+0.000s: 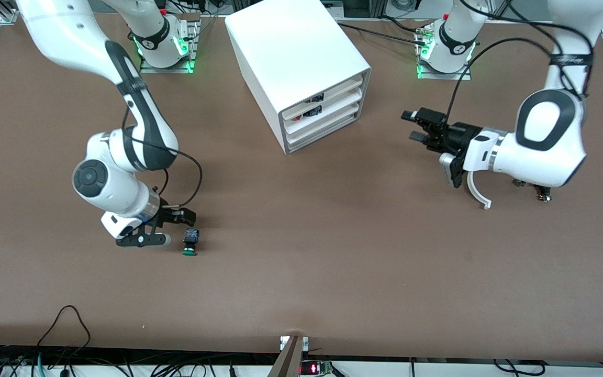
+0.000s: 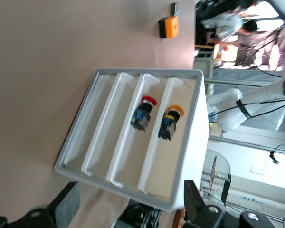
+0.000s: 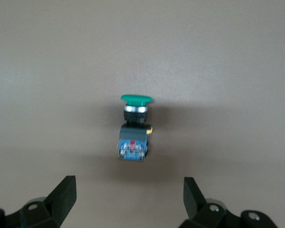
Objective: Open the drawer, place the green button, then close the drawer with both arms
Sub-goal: 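Grasp the green button with the right gripper while the left gripper grips the drawer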
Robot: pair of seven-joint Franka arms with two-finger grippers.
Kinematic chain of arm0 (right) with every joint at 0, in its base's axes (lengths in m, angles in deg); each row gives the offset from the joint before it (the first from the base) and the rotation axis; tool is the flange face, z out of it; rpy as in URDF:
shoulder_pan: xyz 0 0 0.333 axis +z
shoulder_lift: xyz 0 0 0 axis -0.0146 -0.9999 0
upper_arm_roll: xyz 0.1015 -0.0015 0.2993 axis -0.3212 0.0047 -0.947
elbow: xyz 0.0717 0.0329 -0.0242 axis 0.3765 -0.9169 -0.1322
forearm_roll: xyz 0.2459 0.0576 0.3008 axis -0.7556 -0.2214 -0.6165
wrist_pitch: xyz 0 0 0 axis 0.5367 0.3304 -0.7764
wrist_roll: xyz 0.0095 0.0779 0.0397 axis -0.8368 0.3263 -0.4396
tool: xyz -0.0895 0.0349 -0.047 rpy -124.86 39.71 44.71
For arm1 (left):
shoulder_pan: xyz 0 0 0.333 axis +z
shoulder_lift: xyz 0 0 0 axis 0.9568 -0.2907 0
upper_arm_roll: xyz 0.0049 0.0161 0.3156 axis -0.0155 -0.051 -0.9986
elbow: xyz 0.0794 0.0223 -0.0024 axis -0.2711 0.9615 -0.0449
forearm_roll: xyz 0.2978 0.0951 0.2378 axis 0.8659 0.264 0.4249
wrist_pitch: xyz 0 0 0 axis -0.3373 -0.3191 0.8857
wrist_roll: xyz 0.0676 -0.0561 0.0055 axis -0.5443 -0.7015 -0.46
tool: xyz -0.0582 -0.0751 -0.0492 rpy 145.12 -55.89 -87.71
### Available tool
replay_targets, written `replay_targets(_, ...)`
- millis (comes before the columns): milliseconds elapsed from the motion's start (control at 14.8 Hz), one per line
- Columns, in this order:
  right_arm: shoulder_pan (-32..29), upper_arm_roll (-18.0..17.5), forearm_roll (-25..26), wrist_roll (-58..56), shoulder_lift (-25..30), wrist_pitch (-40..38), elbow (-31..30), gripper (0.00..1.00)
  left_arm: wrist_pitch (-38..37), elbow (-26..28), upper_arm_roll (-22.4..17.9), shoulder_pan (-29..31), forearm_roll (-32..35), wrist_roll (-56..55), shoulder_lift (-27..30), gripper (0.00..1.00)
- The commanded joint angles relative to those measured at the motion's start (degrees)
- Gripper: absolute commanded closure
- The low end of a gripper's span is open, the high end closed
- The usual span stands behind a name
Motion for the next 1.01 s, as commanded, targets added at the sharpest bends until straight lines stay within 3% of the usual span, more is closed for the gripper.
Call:
replay_targets(0, 0.7, 0.1, 0.2, 0.0, -3.2, 4.5, 0.8, 0.0, 4.5, 5.3, 0.1, -0.3, -6.3, 13.2, -2.5, 0.06)
replay_targets(270, 1.3, 0.1, 0.2, -0.1, -7.1, 9.5, 1.5, 0.0, 6.7, 6.0, 0.6, -2.0, -13.5, 25.3, -11.0, 0.17)
replay_targets(540, 1.3, 0.1, 0.4, -0.3, -8.6, 11.5, 1.6, 0.01, 13.5, 11.4, 4.6, -2.6, -17.0, 28.1, -11.9, 0.3)
replay_targets(675, 1.3, 0.2, 0.3, -0.3, -8.9, 11.6, 1.6, 0.17, 14.5, 13.8, 6.8, -2.6, -18.5, 28.3, -12.4, 0.34)
replay_targets(945, 1.3, 0.2, 0.3, 0.0, -8.9, 11.5, 2.0, 0.67, 20.9, 16.4, 11.1, -2.6, -20.4, 30.9, -12.7, 0.34)
